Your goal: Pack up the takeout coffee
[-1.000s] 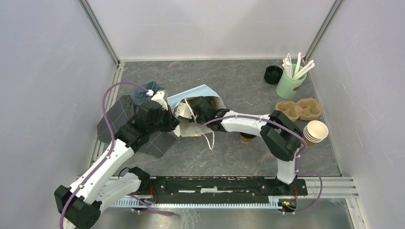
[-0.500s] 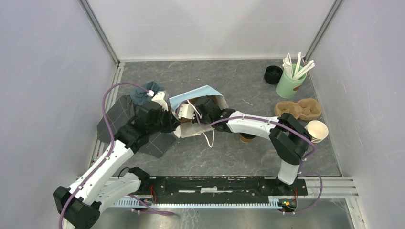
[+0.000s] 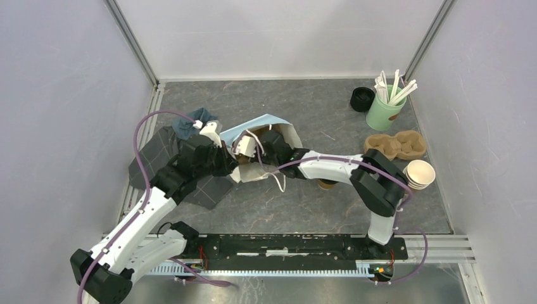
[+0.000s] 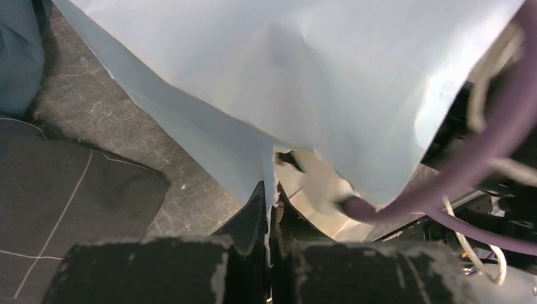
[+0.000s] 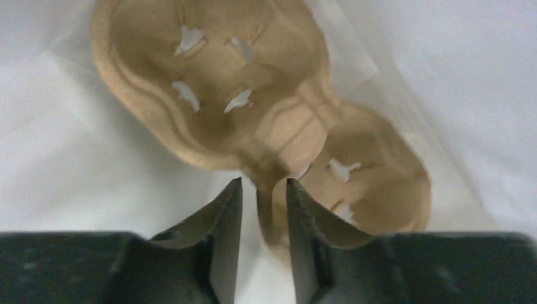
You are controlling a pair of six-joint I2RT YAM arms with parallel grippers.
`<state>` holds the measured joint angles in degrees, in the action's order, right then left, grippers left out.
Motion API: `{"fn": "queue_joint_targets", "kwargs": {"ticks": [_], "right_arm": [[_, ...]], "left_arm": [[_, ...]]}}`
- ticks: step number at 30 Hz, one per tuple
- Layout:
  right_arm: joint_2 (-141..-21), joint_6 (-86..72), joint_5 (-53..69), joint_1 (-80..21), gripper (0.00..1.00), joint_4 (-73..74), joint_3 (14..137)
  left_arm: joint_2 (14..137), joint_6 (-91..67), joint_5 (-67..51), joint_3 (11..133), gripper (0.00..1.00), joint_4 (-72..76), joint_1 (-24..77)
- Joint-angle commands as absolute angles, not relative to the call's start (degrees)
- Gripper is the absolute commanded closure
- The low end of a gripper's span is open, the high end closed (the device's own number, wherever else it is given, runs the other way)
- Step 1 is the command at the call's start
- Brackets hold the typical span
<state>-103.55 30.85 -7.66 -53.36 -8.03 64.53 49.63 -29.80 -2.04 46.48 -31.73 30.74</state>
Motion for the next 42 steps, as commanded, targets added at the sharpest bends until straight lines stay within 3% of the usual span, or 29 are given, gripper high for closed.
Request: {"fn": "queue_joint_targets", "kwargs": {"ticks": [1,3,5,10,17,19,24,33,37,42], "right_arm": [[-106.24,28.91,-9.86,-53.52,0.54,-5.47,71.01],[-102.00,26.97,-10.41,-53.60,0.42,-3.53,68.77],[-99.25,25.30,-9.71,-53.61,0.37,0.43,68.51],[-96.95,24.12,-8.19,-54.24,0.34,11.43,70.39],[-95.04,22.70,-8.76,-54.92,0.29,15.32,70.23],[-94.83,22.12,-8.79,-54.98,0.31,15.14,70.14],[-94.74,21.74,-9.25,-54.96,0.57,12.23,70.27],[-100.78,33.08,-16.55,-54.94,0.59,0.59,68.69],[-109.23,32.53,-12.44,-53.53,0.63,-7.83,72.35],[-107.14,33.15,-14.80,-53.62,0.62,-10.34,71.37]], "left_arm": [[48.01,-34.58,-2.98,46.15,0.98,-31.59,30.94],[47.89,-35.04,-2.61,46.54,0.98,-31.76,30.95],[47.61,-35.15,-1.87,46.60,0.98,-31.97,30.94],[47.84,-34.92,-0.78,46.68,0.98,-32.57,30.98],[49.53,-34.56,-1.34,48.40,0.98,-33.05,30.94],[49.78,-34.48,-1.72,48.79,0.98,-33.21,31.00],[50.17,-34.18,-2.44,49.05,0.98,-33.48,31.00],[51.74,-34.01,-4.51,49.13,0.98,-32.62,30.99],[52.27,-34.57,-4.37,48.74,0.98,-32.12,31.00],[51.57,-35.24,-2.48,49.16,0.98,-32.26,30.94]]}}
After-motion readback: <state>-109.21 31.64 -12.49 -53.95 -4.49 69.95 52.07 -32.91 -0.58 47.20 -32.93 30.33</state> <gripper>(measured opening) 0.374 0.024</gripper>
